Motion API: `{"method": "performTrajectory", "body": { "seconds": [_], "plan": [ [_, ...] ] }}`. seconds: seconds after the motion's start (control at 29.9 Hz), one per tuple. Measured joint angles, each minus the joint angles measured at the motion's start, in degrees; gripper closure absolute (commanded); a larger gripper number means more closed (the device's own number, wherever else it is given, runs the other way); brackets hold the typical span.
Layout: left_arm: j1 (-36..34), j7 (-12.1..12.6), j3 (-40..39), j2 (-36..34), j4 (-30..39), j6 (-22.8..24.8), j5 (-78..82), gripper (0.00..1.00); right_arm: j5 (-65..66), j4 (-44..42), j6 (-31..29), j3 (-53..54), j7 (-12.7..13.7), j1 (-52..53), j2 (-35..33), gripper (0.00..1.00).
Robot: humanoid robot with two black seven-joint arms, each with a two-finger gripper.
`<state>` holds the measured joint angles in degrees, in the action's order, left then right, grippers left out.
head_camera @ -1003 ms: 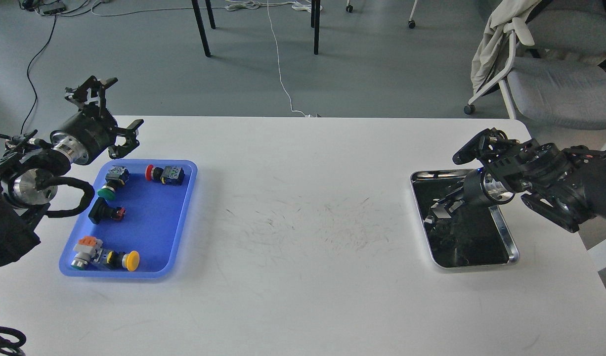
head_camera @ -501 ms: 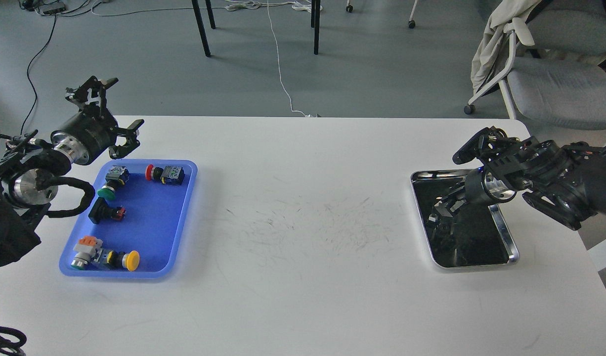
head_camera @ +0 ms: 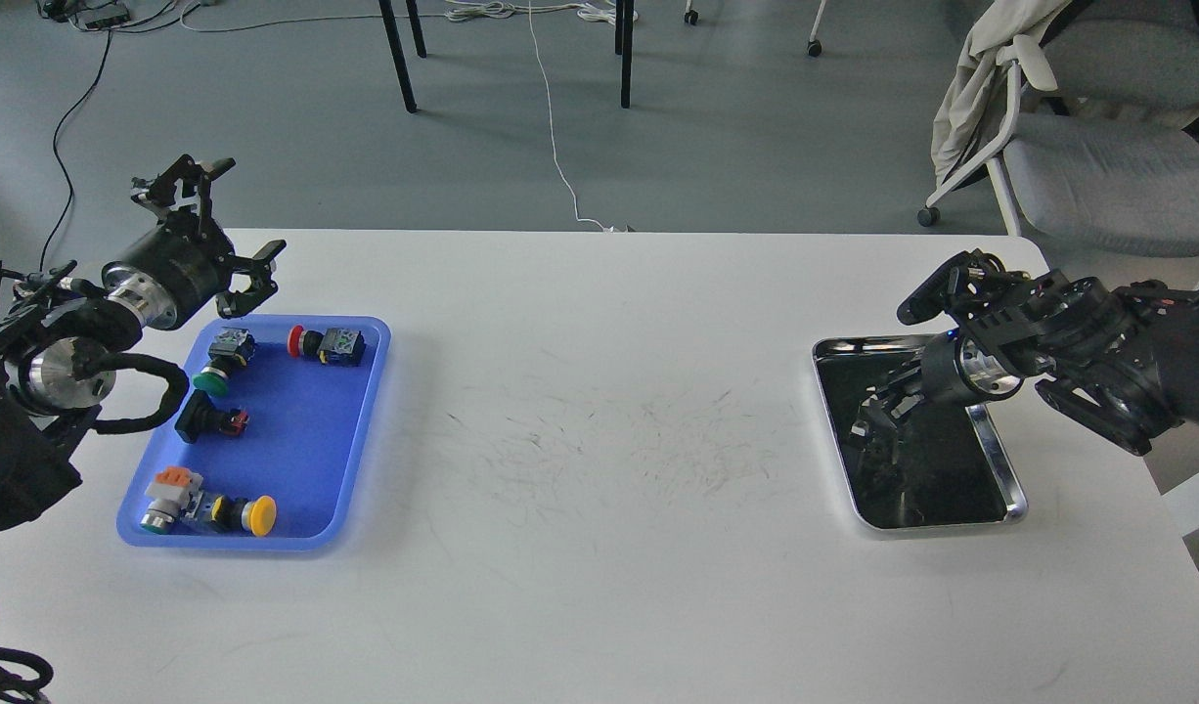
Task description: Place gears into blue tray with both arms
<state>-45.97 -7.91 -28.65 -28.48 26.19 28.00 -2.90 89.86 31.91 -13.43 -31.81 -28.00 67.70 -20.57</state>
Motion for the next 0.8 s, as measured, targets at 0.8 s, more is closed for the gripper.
{"method": "performTrajectory", "body": {
  "seconds": [0.8],
  "plan": [
    [0.49, 0.09, 0.09, -0.94, 0.00, 0.00, 0.09, 0.00, -0.94, -0.45, 0.81, 1.16, 0.00, 6.48, 3.14, 0.99]
  ]
}}
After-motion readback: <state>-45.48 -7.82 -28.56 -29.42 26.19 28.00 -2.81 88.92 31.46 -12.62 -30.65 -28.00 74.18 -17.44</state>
